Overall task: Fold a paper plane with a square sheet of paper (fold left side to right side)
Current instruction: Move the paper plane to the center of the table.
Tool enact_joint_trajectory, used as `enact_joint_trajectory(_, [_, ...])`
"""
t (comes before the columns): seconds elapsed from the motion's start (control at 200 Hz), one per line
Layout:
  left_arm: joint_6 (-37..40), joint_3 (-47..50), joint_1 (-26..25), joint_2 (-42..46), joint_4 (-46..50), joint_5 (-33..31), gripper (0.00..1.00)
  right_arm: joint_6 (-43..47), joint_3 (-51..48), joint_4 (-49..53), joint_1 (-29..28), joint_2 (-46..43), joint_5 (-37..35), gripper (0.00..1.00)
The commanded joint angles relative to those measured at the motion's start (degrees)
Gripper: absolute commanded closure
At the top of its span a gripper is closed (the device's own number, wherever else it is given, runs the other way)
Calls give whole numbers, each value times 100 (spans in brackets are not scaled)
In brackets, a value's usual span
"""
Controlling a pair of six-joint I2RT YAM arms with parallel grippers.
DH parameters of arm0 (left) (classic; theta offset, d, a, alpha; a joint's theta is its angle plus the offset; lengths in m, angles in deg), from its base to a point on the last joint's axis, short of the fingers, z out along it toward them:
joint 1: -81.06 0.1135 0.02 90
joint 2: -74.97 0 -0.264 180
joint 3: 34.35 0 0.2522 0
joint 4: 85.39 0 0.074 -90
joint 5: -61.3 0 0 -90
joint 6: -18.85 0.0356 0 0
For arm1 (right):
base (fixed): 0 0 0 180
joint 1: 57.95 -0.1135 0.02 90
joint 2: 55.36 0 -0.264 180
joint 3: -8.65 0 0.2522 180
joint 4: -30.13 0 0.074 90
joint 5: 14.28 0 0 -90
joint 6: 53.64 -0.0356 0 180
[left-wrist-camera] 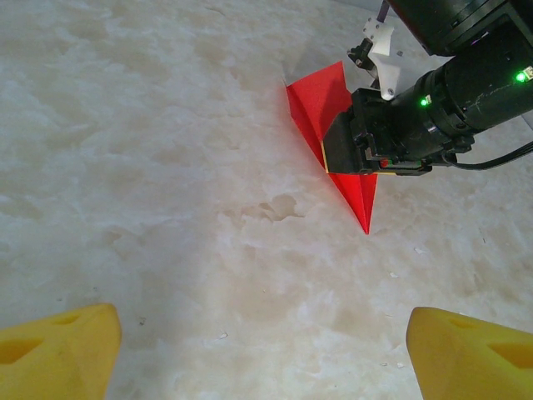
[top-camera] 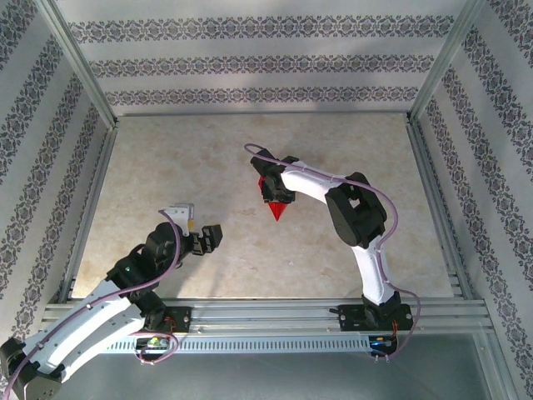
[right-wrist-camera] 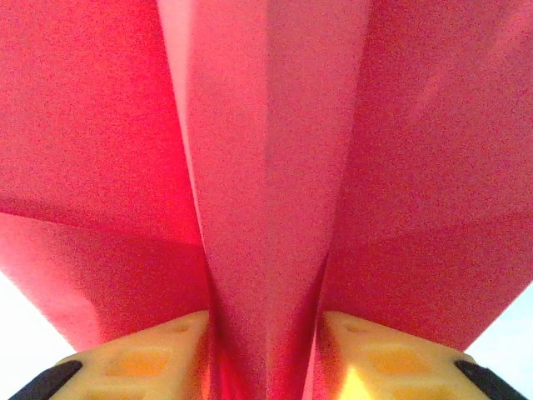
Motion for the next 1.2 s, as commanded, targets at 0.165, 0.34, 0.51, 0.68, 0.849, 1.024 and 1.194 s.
enact_joint_trajectory(0.165, [71,-203,93,-9,208,-31,11,131,124,248,-120,-183,-228,62])
enact_joint_trajectory(0.34, [59,-203,103,-9,212,-21,11,167,81,292,-131,-325,-288,61])
enact_joint_trajectory(0.51, [47,-212,95,-7,208,-3,11,185,-5,293,-151,-461,-368,60])
enact_joint_trajectory(0.68, [29,-221,94,2,208,31,11,202,-70,297,-167,-591,-369,59])
enact_joint_trajectory(0.849, [30,-229,102,11,199,32,11,270,-143,349,-209,-884,-398,57])
enact_joint_trajectory(1.024, [40,-221,104,2,107,-71,9,527,-267,465,-283,-1544,-527,51])
enact_joint_trajectory(1.194, [0,-240,184,-136,137,-441,0,796,-721,429,-301,-2673,-891,40])
